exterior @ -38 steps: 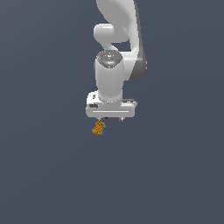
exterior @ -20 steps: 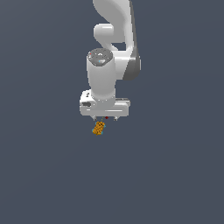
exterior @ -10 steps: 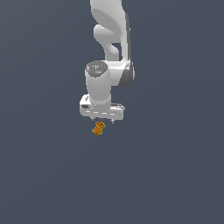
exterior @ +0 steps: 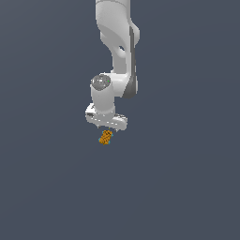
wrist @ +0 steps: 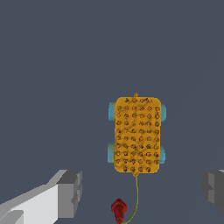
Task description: Pick up the object and move it to a goal position.
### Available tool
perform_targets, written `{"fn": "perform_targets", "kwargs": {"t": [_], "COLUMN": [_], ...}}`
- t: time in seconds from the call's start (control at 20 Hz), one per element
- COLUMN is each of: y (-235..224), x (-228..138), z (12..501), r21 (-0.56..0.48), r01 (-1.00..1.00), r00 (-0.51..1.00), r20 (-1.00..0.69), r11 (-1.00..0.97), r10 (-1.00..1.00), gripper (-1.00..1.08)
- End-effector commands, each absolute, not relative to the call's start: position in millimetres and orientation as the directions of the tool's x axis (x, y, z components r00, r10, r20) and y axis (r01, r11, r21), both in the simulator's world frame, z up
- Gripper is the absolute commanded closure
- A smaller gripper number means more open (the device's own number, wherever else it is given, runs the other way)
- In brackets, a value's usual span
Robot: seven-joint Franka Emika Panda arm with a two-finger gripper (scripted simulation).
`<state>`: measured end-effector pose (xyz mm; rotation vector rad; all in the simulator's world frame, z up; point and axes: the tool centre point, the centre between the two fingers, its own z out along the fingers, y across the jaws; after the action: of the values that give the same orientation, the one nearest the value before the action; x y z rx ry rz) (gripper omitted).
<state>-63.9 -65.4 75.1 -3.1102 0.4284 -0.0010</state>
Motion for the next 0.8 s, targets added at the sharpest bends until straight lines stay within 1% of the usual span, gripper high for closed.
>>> {"fn": "perform_targets", "kwargs": {"t": [0.0, 0.45, 0.75], "y": [-68, -69, -69], "x": [-69, -72, -73], "z": [69, 61, 37], "r21": [-0.001, 0.0, 0.0], "r01": [-0.288, -0.294, -0.296], "r00": [0.958, 0.956, 0.955], "r20": [0.001, -0.001, 0.0], "r11": [-0.958, -0.956, -0.955], "r10": [-0.288, -0.294, -0.296], "gripper": [-0.92, -0.92, -0.92]}}
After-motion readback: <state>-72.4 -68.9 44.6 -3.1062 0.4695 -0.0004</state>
